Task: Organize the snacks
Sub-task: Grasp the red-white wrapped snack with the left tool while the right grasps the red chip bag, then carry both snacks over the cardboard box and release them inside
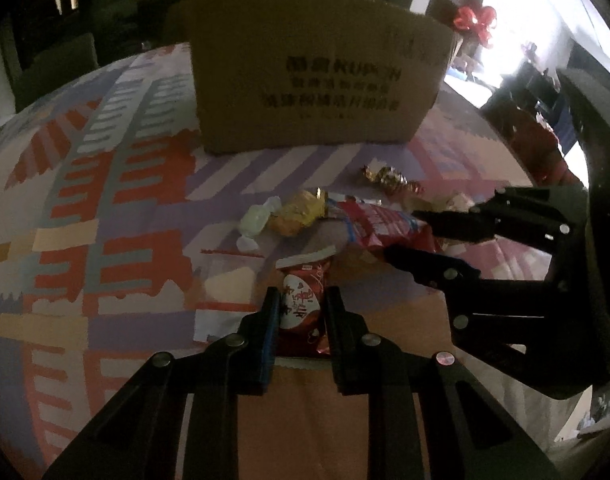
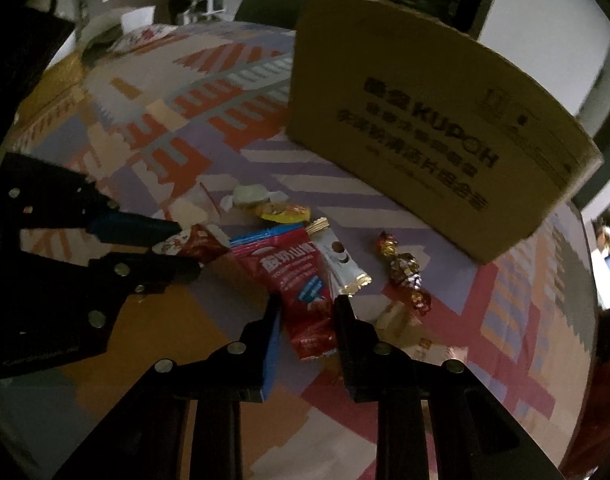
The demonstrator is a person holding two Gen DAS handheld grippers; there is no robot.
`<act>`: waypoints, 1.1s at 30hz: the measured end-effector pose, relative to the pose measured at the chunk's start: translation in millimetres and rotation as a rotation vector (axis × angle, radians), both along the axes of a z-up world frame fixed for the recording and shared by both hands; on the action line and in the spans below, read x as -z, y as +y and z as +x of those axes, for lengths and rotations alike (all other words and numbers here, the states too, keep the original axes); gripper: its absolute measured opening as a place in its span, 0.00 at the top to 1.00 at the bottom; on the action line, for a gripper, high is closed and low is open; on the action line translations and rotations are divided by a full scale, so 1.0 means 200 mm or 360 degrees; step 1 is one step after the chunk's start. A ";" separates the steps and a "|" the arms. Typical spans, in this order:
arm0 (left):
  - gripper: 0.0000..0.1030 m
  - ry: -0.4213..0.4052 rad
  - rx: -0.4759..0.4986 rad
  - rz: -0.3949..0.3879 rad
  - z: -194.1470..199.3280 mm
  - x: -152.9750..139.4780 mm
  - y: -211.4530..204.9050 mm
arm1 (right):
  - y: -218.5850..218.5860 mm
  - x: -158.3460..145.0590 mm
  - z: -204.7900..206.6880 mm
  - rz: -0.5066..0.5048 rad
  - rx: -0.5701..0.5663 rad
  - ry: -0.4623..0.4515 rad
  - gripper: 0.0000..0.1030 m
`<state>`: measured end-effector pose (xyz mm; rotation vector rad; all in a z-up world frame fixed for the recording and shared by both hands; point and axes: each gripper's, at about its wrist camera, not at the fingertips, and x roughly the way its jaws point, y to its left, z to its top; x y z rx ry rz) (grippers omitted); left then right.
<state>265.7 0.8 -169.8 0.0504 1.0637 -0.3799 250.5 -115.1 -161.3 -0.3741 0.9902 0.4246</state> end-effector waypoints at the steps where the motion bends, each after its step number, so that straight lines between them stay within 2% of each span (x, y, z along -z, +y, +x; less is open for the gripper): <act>1: 0.78 -0.0012 -0.0011 -0.0004 -0.01 -0.02 0.01 | 0.00 -0.01 0.00 0.0013 0.0016 0.0001 0.74; 15: 0.78 -0.0180 -0.0097 -0.0010 -0.07 -0.28 0.04 | -0.05 -0.25 -0.08 0.0180 0.0241 -0.0136 0.74; 33: 0.78 -0.0518 -0.0078 0.0003 -0.02 -0.68 0.00 | -0.13 -0.61 -0.09 0.0310 0.0402 -0.0413 0.74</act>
